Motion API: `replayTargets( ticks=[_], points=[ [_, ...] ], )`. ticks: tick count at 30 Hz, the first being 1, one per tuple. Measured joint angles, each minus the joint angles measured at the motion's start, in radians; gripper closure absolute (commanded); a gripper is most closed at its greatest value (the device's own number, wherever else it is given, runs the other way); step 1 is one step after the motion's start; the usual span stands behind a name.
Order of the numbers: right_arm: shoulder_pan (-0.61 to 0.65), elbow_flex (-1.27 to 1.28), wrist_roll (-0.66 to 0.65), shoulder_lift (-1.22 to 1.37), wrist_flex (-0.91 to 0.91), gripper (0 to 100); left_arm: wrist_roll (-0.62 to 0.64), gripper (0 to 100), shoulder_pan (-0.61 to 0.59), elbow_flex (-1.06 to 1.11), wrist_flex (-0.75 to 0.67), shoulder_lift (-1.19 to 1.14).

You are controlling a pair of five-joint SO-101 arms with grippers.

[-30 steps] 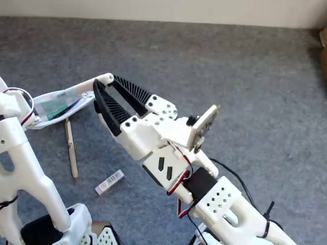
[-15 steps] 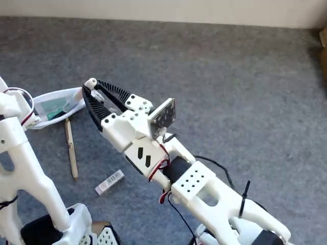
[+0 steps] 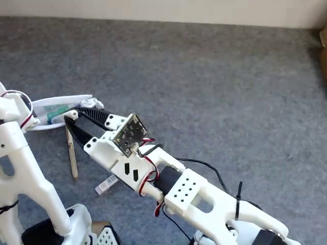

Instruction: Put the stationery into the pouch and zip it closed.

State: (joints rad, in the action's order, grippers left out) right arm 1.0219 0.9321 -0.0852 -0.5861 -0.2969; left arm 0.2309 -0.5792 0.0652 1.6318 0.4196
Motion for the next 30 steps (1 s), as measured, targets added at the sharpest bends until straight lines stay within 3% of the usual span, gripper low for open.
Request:
replayTargets(
  ticks=[7,15,23,30],
  points=[
    [0.002,0.000,0.000,0.000,0.028,84.8,0.000,99,0.000,0.000,-0.006,0.000],
    [0.002,-0.006,0.000,0.000,0.270,84.7,0.000,99,0.000,0.000,-0.009,0.000],
    [0.005,-0.167,0.000,0.000,0.557,84.7,0.000,99,0.000,0.000,-0.012,0.000],
    [0.005,-0.373,0.121,0.000,0.901,84.7,0.000,99,0.000,0.000,-0.015,0.000]
  ],
)
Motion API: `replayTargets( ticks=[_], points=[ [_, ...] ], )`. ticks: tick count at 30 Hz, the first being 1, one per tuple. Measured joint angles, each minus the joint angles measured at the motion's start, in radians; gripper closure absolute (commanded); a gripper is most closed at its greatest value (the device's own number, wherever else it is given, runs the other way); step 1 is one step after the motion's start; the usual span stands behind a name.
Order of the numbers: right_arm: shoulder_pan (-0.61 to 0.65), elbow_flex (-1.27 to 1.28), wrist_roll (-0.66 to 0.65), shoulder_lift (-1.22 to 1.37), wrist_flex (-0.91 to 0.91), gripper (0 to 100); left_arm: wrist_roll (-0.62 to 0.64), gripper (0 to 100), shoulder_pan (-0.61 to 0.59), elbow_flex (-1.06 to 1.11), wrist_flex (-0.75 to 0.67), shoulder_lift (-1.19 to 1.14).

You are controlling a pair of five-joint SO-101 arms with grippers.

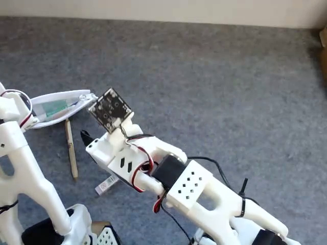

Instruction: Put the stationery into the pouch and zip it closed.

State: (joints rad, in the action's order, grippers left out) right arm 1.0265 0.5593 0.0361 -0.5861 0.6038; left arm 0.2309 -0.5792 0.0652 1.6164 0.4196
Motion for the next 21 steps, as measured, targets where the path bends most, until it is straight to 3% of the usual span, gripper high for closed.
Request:
replayTargets(
  ticks=[15,21],
  points=[
    [-0.005,-0.204,0.061,0.000,0.407,84.7,0.000,99,0.000,0.000,0.000,0.000],
    [-0.005,-0.204,0.239,0.000,0.535,84.2,0.000,99,0.000,0.000,0.000,0.000]
  ],
)
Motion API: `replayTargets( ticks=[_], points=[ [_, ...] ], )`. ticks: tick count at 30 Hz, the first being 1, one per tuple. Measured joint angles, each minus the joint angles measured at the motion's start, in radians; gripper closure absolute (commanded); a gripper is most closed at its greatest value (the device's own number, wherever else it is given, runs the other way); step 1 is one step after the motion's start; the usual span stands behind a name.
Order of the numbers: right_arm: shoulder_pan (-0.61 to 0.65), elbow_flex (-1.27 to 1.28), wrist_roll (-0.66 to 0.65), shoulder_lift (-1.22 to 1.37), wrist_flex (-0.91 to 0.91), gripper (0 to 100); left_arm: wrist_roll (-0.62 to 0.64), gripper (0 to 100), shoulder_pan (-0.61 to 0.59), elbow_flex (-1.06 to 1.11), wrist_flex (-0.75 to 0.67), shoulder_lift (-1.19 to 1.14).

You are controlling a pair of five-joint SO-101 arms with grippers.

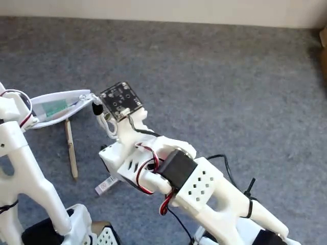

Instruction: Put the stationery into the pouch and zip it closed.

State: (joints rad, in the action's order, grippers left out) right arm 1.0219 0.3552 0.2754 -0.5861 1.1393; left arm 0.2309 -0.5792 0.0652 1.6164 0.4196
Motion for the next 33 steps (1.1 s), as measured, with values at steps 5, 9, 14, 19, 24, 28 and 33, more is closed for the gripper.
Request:
replayTargets(
  ticks=[5,9,14,19,24,28,33],
  points=[
    [0.012,0.002,0.135,0.000,0.055,84.2,0.000,99,0.000,0.000,0.000,0.000],
    [0.021,0.057,0.204,0.000,0.060,81.6,0.000,99,0.000,0.000,0.000,0.000],
    [0.041,0.103,0.296,0.000,0.060,75.6,0.000,99,0.000,0.000,0.000,0.000],
    [0.083,0.163,0.333,0.026,0.026,75.6,0.000,99,0.000,0.000,0.000,0.000],
    [0.135,0.175,0.374,0.187,-0.063,75.6,0.000,99,0.000,0.003,0.000,0.000],
    [0.150,0.175,0.391,0.281,-0.100,75.6,0.000,99,0.000,0.003,0.000,0.000],
    [0.150,0.175,0.419,0.351,-0.190,75.6,0.000,99,0.000,0.003,0.000,0.000]
  ],
)
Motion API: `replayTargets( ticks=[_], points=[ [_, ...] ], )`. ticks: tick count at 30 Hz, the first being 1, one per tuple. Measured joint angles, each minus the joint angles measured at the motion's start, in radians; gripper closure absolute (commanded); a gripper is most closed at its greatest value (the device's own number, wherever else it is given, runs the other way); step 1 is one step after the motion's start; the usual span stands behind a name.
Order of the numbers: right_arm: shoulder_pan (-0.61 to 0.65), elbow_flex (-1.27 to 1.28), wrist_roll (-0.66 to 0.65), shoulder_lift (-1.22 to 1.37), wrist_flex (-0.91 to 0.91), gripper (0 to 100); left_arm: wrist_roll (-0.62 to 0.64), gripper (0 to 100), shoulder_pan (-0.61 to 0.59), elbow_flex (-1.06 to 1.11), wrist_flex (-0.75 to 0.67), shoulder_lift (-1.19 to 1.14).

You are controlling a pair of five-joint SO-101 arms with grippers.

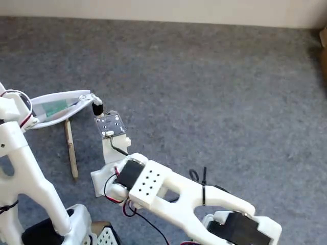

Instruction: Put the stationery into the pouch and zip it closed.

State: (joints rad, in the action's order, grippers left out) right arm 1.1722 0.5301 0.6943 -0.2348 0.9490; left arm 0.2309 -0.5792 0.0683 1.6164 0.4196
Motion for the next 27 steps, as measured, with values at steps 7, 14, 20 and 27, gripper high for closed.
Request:
replayTargets(
  ticks=[7,14,20,27],
  points=[
    [-0.002,0.000,0.032,0.101,-0.084,75.6,0.000,99,0.000,0.000,0.000,0.000],
    [-0.015,0.000,0.052,0.187,-0.143,75.6,0.000,99,0.000,0.000,0.000,0.000],
    [-0.026,0.000,0.068,0.227,-0.193,75.6,0.000,99,0.000,0.000,0.000,0.000],
    [-0.055,-0.003,0.100,0.311,-0.226,75.7,0.000,99,0.000,0.000,0.000,0.000]
  ],
)
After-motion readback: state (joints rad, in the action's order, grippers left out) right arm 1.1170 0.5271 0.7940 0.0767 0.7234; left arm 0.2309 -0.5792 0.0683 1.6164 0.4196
